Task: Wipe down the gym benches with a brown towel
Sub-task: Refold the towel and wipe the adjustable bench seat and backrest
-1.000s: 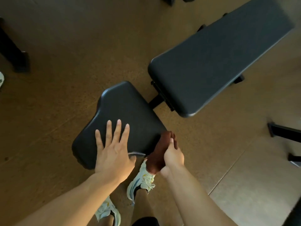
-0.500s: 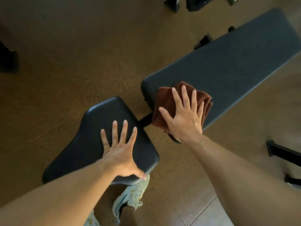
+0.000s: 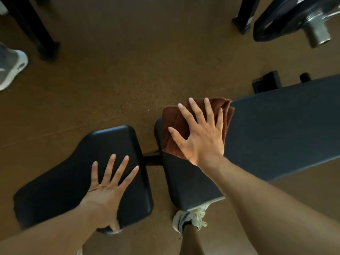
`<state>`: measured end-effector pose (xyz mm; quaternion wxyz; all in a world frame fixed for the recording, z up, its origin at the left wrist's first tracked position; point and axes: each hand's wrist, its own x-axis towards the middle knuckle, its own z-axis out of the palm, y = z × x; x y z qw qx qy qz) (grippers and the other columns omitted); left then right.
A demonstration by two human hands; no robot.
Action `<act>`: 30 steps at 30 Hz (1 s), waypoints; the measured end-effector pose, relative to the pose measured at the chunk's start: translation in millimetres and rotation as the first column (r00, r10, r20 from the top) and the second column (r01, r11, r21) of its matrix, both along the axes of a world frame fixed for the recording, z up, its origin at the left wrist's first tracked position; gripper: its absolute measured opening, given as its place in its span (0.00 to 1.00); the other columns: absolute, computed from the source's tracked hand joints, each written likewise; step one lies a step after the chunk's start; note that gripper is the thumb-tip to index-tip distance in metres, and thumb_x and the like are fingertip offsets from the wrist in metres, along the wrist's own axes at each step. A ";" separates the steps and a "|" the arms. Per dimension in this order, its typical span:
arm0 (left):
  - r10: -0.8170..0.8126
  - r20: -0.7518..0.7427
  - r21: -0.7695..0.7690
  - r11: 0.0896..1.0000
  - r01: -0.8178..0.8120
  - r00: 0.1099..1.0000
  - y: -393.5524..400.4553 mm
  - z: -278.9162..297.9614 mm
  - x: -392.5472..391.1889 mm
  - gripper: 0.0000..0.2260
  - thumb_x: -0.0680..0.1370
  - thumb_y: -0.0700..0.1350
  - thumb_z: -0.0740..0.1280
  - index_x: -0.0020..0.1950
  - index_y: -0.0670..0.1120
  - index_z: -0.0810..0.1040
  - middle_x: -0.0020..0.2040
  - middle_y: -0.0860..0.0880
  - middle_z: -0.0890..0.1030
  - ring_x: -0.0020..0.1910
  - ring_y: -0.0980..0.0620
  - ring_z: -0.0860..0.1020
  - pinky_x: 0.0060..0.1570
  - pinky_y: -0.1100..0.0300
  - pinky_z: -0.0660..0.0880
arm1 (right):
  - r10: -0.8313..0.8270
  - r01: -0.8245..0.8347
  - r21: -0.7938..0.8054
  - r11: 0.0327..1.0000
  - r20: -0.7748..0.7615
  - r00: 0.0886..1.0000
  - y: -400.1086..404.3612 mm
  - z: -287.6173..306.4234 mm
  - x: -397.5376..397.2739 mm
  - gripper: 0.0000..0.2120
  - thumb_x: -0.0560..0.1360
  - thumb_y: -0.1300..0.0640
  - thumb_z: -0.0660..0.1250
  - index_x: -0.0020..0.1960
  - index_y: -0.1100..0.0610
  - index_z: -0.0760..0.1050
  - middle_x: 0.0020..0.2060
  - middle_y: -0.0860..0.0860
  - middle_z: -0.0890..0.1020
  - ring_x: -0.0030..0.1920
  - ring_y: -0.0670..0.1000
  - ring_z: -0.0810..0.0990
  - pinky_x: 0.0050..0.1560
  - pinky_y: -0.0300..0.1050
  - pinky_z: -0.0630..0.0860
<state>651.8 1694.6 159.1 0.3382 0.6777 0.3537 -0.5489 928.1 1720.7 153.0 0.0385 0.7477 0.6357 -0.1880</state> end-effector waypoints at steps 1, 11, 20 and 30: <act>0.007 -0.021 0.017 1.000 -0.007 1.000 -0.9 2.7 2.5 0.72 0.60 0.65 0.80 0.69 0.58 0.15 0.64 0.48 0.09 0.60 0.38 0.09 0.60 0.28 0.18 | 0.046 -0.046 0.008 0.999 -0.009 0.999 4.6 -0.3 3.3 0.35 0.80 0.26 0.45 0.83 0.38 0.50 0.85 0.45 0.51 0.84 0.56 0.38 0.81 0.68 0.38; 0.010 -0.057 0.141 0.990 -0.002 0.998 -11.5 9.4 9.8 0.74 0.58 0.65 0.80 0.70 0.59 0.15 0.67 0.48 0.11 0.63 0.38 0.11 0.66 0.27 0.24 | 0.549 -0.546 0.060 0.836 -0.130 0.826 -85.9 5.0 17.0 0.31 0.83 0.32 0.54 0.83 0.39 0.56 0.85 0.44 0.53 0.85 0.55 0.42 0.80 0.71 0.47; 0.003 -0.006 0.227 0.974 -0.002 1.000 -17.3 -0.2 3.0 0.75 0.56 0.65 0.81 0.70 0.59 0.16 0.66 0.48 0.10 0.63 0.39 0.10 0.66 0.27 0.24 | 0.554 -0.551 0.061 0.832 -0.082 0.828 -70.1 2.1 7.6 0.33 0.81 0.30 0.53 0.83 0.37 0.53 0.85 0.43 0.51 0.85 0.54 0.40 0.81 0.69 0.43; 0.617 0.740 0.129 0.262 -0.957 0.268 -76.1 4.6 66.4 0.26 0.83 0.57 0.60 0.80 0.54 0.62 0.83 0.53 0.58 0.82 0.56 0.46 0.81 0.49 0.44 | 0.342 -0.337 0.095 0.937 -0.043 0.939 -126.6 5.7 -10.9 0.30 0.84 0.36 0.53 0.84 0.39 0.52 0.85 0.45 0.51 0.85 0.55 0.41 0.82 0.67 0.47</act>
